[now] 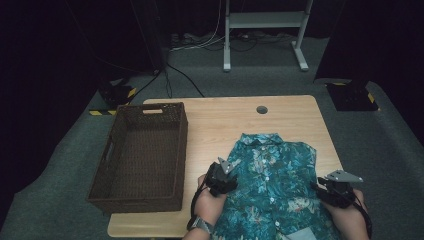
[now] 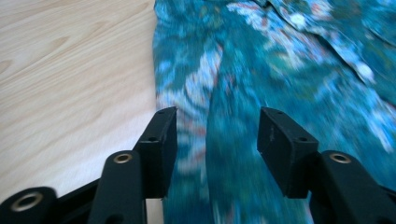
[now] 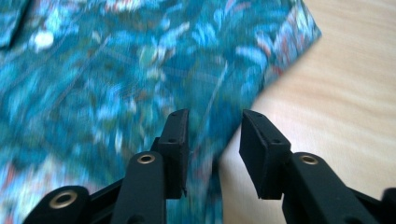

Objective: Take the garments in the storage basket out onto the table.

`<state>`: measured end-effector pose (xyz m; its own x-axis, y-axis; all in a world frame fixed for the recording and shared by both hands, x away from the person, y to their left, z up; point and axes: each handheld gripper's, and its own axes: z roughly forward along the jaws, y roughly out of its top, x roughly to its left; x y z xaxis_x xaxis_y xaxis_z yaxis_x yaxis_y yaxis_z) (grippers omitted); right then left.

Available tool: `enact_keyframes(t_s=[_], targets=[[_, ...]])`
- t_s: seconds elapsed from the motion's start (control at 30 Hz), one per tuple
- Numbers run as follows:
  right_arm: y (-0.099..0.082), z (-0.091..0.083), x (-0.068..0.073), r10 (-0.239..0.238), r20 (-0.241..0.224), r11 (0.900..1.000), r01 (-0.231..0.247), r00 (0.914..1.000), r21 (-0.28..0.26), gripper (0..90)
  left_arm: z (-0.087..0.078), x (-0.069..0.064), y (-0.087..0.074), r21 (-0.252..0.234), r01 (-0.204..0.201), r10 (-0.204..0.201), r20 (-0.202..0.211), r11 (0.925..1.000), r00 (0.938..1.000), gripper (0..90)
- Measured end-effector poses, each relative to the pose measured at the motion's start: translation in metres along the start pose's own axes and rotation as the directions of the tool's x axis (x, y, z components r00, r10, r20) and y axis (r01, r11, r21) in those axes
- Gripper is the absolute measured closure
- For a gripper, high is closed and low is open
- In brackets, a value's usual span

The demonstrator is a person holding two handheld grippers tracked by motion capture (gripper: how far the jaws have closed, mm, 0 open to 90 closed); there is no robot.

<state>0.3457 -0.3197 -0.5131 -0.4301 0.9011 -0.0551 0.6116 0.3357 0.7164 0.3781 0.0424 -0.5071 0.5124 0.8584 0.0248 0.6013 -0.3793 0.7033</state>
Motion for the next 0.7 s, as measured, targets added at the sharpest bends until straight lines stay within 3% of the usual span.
enact_keyframes(t_s=[0.17,0.27,0.37,0.7], targets=[[0.018,0.02,0.004,0.004,-0.009,1.0,-0.004,1.0,0.007,57.2,0.021,0.003,0.007,0.043,0.041,-0.042,0.006,0.9982,0.9991,42.4],[0.021,0.032,0.008,-0.006,-0.024,0.9991,0.007,0.9997,0.042,57.3,0.026,0.0,0.002,0.077,0.009,-0.008,-0.004,0.997,1.0,42.9],[0.019,0.037,0.009,0.002,-0.035,0.999,-0.001,0.9994,0.045,58.1,0.024,0.001,-0.004,0.05,0.024,-0.024,0.005,0.9984,0.9997,42.9],[0.006,0.025,0.013,-0.003,-0.062,0.9995,0.005,0.9981,0.031,59.3,0.013,0.003,-0.02,0.017,0.01,-0.01,0.018,0.9998,0.9998,43.9]])
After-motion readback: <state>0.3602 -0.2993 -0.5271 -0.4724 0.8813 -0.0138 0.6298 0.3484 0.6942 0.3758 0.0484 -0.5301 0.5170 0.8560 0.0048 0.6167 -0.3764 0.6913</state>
